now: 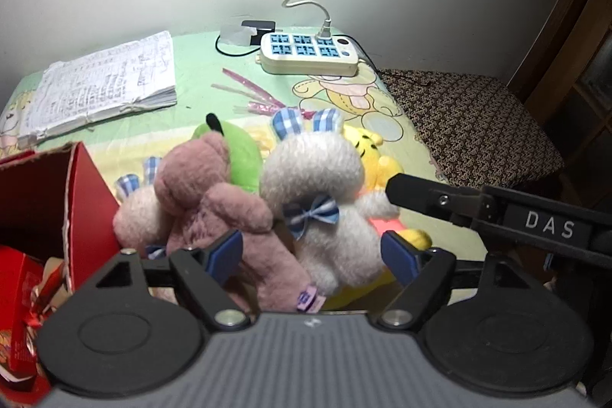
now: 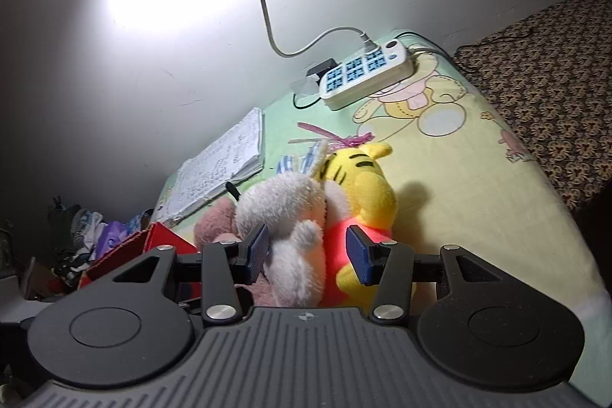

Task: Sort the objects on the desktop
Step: 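Grasp the white bunny plush with the right gripper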

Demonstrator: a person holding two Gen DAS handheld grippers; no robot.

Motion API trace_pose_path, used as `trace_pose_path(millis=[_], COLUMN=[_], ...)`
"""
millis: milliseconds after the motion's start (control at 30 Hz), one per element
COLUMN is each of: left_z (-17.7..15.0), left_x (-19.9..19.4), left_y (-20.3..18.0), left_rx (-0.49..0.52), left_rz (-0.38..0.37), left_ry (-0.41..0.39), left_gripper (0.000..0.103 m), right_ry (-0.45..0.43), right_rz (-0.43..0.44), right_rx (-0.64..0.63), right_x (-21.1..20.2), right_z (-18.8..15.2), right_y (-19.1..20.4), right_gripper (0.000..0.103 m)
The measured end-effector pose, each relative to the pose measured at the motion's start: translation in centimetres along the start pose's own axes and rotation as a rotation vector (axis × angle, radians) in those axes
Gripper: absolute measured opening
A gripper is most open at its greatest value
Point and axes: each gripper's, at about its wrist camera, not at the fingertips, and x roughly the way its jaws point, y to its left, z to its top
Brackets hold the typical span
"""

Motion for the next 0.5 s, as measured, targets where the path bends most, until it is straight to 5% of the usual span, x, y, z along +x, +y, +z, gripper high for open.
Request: trace_pose_path(millis=[500], left_z=[0.9], left_x=[5.5], left_y=[-0.5], left_rx=[0.017], left_rz=[-0.067], left_ry=[0.095], left_gripper=[0.078], right_ry=[0.116], right_rz=[0.161], right_rx=[0.022], right_x=[5.5], right_z=[1.3], right_y=[-1.5], right_gripper=[0.055])
